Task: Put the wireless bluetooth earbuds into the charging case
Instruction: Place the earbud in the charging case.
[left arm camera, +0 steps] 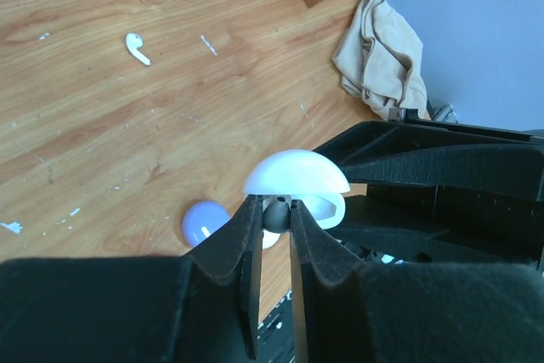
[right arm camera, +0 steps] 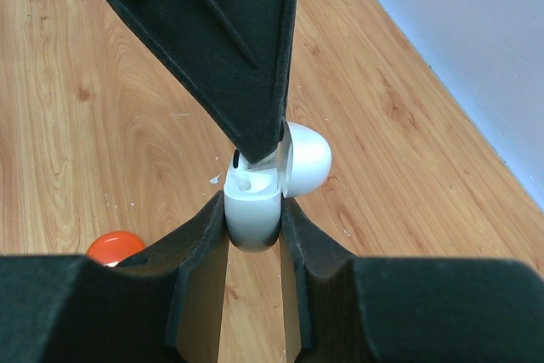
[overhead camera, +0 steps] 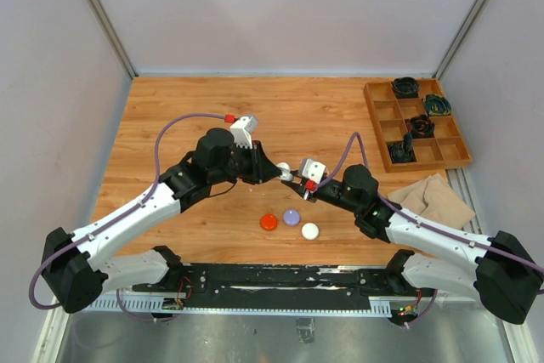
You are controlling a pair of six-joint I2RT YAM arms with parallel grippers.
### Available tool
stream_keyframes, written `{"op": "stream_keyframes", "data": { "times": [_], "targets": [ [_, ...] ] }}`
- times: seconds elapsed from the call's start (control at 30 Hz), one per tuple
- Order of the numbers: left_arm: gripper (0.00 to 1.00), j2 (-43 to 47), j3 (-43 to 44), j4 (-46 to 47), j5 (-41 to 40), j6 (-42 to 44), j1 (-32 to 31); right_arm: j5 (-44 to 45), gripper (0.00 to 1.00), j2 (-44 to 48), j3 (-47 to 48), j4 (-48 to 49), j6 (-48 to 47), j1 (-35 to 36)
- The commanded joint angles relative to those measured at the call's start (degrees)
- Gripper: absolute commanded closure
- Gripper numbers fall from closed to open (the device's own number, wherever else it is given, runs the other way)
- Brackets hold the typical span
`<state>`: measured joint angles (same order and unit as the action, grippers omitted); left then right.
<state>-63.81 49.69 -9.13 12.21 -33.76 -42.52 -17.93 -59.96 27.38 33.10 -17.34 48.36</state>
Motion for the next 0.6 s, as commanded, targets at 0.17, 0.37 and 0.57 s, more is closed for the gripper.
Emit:
{"op": "stream_keyframes", "data": {
  "times": [0.17, 0.37, 0.57],
  "targets": [
    [1.0, 3.79, 2.89, -4.31, -2.73, 4.23, -0.37, 1.31, 0.92, -0.51, 0.89, 2.26, -1.36, 0.88],
    [1.0, 6.12, 3.28, -4.45, -1.4, 8.16, -0.37, -0.16, 0.92, -0.86, 0.13, 3.83, 0.55, 0.09],
    [1.0, 7.57, 2.66, -1.94, 1.09, 11.26, -0.37, -2.36, 0.92, -1.08, 0.19, 5.3, 2.33, -0.7]
  ]
}}
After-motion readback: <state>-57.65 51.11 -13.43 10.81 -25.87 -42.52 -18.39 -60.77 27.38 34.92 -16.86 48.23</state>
